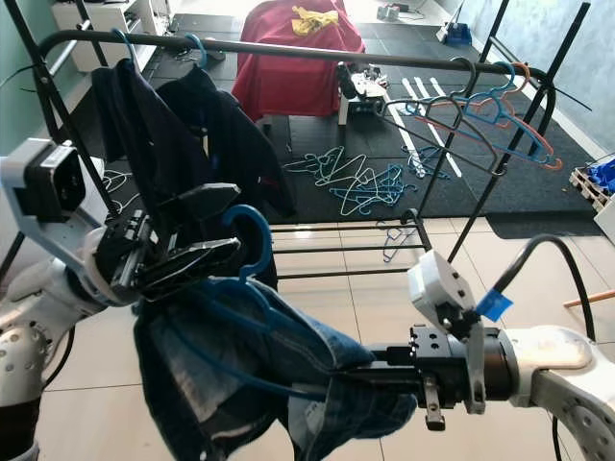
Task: Hang hanger
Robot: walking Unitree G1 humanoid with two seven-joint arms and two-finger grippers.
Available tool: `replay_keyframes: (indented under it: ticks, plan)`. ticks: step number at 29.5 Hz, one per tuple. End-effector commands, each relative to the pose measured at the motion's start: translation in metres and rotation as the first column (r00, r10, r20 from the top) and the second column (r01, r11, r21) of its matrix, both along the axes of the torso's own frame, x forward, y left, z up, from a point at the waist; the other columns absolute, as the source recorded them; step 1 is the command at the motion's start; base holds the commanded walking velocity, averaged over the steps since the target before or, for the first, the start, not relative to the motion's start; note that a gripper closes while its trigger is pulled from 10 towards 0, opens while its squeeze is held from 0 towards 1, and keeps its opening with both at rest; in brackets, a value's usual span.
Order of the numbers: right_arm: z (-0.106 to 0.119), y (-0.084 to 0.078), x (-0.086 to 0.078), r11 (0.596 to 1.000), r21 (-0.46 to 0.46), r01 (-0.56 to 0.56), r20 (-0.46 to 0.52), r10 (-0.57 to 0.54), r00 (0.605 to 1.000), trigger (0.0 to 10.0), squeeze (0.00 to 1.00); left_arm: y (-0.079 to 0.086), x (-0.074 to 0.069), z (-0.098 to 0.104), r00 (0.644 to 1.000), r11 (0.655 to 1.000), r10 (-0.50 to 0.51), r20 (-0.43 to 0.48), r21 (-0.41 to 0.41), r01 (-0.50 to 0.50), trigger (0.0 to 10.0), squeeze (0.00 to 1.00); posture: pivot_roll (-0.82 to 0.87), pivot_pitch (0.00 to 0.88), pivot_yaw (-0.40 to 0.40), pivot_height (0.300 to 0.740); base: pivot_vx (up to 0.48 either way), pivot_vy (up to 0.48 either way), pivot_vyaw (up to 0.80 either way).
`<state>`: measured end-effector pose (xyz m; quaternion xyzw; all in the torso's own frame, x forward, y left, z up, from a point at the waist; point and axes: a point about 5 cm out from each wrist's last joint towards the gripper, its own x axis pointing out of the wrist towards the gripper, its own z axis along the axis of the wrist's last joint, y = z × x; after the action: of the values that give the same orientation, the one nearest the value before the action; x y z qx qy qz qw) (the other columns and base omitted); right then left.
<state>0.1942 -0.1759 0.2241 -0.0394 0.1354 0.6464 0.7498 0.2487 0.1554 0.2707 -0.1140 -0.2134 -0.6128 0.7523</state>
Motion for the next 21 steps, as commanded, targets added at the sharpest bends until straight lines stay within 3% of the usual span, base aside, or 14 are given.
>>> replay_keyframes:
  ticks: [1, 4, 8, 10, 16, 17, 18, 19, 20, 21]
  plan:
    - [0.004, 0.006, -0.006, 0.998, 0.015, -0.064, 0.008, 0.064, 0.998, 0.0, 0.0, 0.001, 0.001, 0.001, 1.0, 0.999, 0.019, 0.001, 0.032, -0.019, 10.0, 0.0, -0.06, 0.088, -0.049, 0.74, 0.0, 0.0, 0.0]
    - [0.005, 0.006, -0.006, 0.997, 0.013, -0.071, 0.005, 0.071, 0.997, 0.0, 0.0, 0.003, 0.003, 0.001, 0.999, 0.999, 0.032, -0.001, 0.028, -0.032, 10.0, 0.0, -0.06, 0.088, -0.051, 0.74, 0.0, 0.0, 0.0]
    - [0.005, 0.006, -0.006, 0.997, 0.007, -0.074, -0.001, 0.074, 0.997, 0.0, 0.0, -0.002, -0.005, 0.001, 0.999, 0.999, -0.04, -0.005, 0.032, 0.04, 10.0, 0.0, -0.06, 0.087, -0.054, 0.74, 0.0, 0.0, 0.0]
    - [0.005, 0.006, -0.005, 0.997, 0.004, -0.074, -0.003, 0.074, 0.997, 0.0, 0.0, -0.012, -0.017, -0.003, 0.989, 0.988, -0.144, -0.023, 0.046, 0.144, 10.0, 0.0, -0.06, 0.085, -0.055, 0.74, 0.0, 0.0, 0.0]
    - [0.006, 0.006, -0.005, 0.997, 0.003, -0.075, -0.003, 0.075, 0.997, 0.0, 0.0, -0.016, -0.02, -0.005, 0.984, 0.983, -0.175, -0.03, 0.055, 0.176, 10.0, 0.0, -0.06, 0.085, -0.055, 0.74, 0.0, 0.0, 0.0]
    - [0.006, 0.007, -0.004, 0.997, 0.002, -0.076, -0.002, 0.076, 0.997, 0.0, 0.0, -0.02, -0.024, -0.008, 0.977, 0.974, -0.21, -0.042, 0.071, 0.213, 8.5, 0.0, -0.06, 0.084, -0.056, 0.74, 0.0, 0.0, 0.0]
    - [0.006, 0.007, -0.004, 0.997, 0.002, -0.076, -0.002, 0.076, 0.997, 0.0, 0.0, -0.02, -0.024, -0.008, 0.977, 0.974, -0.21, -0.042, 0.071, 0.213, 8.5, 0.0, -0.06, 0.084, -0.056, 0.74, 0.0, 0.0, 0.0]
    - [0.006, 0.007, -0.004, 0.997, 0.001, -0.078, -0.002, 0.078, 0.997, 0.0, 0.0, -0.022, -0.027, -0.011, 0.971, 0.967, -0.234, -0.052, 0.085, 0.238, 4.7, 0.0, -0.06, 0.082, -0.056, 0.74, 0.0, 0.0, 0.0]
    - [0.006, 0.007, -0.004, 0.997, -0.001, -0.079, -0.003, 0.079, 0.997, 0.0, 0.0, -0.022, -0.028, -0.012, 0.967, 0.963, -0.249, -0.057, 0.093, 0.253, 2.8, 0.0, -0.06, 0.082, -0.056, 0.74, 0.0, 0.0, 0.0]
    - [0.006, 0.007, -0.004, 0.997, -0.001, -0.079, -0.003, 0.079, 0.997, 0.0, 0.0, -0.022, -0.028, -0.012, 0.967, 0.963, -0.249, -0.057, 0.093, 0.253, 2.8, 0.0, -0.06, 0.082, -0.056, 0.74, 0.0, 0.0, 0.0]
